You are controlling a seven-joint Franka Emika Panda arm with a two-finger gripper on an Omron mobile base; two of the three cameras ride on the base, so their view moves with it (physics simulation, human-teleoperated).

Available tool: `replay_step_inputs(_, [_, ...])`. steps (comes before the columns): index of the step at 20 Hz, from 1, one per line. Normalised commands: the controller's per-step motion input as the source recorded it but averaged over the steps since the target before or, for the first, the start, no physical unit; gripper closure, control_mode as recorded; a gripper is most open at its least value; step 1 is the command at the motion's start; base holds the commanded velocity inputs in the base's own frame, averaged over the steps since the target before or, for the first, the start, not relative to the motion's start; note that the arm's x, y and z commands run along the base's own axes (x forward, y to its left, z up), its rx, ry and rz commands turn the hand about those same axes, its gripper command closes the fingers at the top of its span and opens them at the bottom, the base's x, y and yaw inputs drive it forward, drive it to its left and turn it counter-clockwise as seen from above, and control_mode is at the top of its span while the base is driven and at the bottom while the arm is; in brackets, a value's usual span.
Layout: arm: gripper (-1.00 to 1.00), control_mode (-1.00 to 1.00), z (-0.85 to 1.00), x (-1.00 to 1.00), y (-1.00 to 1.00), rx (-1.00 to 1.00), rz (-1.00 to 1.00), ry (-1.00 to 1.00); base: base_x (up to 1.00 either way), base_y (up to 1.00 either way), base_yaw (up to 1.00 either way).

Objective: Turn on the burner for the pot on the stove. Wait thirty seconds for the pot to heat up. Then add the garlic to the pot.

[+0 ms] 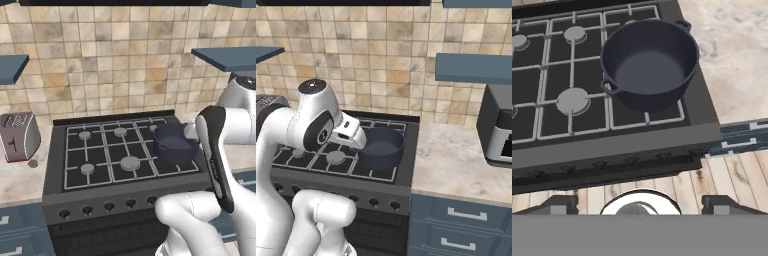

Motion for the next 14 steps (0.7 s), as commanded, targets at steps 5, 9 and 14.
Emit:
replay_step_inputs(5, [-1.0,-1.0,-0.16,-0.51,-0.6,0.04,0.0,0.04,0.0,0.0,0.0])
replay_step_inputs(9, [-1.0,-1.0,-0.32,-0.55,-0.63,0.07,0.0,0.01,0.0,0.0,0.0])
replay_step_inputs(14, [-1.0,-1.0,-0.4,-0.51,-0.56,0.06,0.0,-0.03,0.0,0.0,0.0])
